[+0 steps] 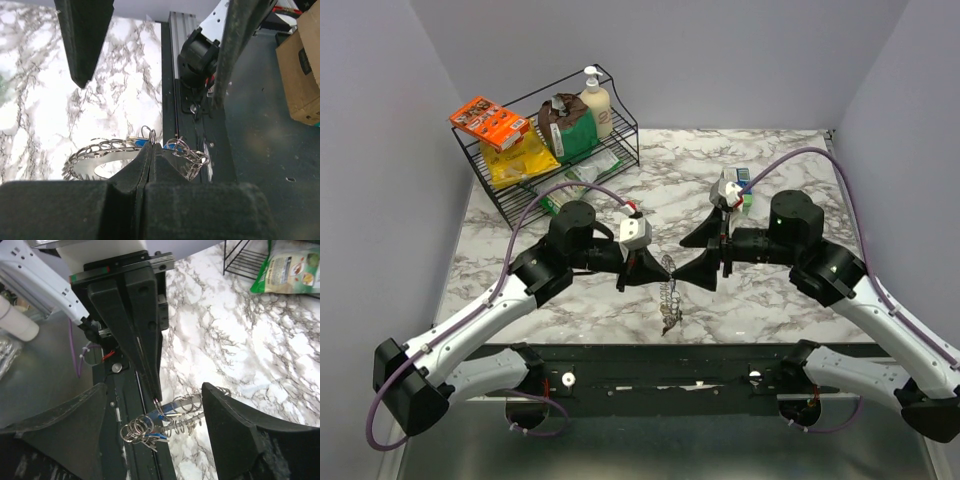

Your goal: Put the keys on the keyring

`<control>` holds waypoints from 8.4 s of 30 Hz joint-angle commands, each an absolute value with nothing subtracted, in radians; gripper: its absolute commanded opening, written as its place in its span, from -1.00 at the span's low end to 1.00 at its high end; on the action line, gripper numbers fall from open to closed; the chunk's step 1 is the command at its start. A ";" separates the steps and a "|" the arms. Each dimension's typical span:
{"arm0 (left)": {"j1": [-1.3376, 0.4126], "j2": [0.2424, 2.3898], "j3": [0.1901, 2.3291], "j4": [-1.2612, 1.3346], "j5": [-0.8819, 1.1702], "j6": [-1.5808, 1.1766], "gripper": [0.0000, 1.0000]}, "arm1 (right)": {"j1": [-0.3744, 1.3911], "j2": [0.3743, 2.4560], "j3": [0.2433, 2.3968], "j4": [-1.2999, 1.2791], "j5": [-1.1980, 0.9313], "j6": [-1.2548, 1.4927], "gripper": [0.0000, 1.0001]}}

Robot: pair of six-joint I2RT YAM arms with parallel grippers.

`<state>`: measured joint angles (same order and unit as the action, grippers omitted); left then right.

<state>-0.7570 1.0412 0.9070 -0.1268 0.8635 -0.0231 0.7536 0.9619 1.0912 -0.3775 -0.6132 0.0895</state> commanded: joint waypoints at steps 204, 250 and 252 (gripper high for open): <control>-0.729 1.017 0.643 1.233 0.888 -0.730 -1.00 | 0.649 1.023 0.925 0.137 -1.091 0.374 -0.99; -0.729 0.971 0.646 1.138 0.922 -0.686 -1.00 | 0.712 0.945 1.019 0.087 -1.031 0.373 0.15; -0.729 0.969 0.647 1.140 0.919 -0.687 -1.00 | 0.718 0.951 1.014 0.081 -1.028 0.370 0.03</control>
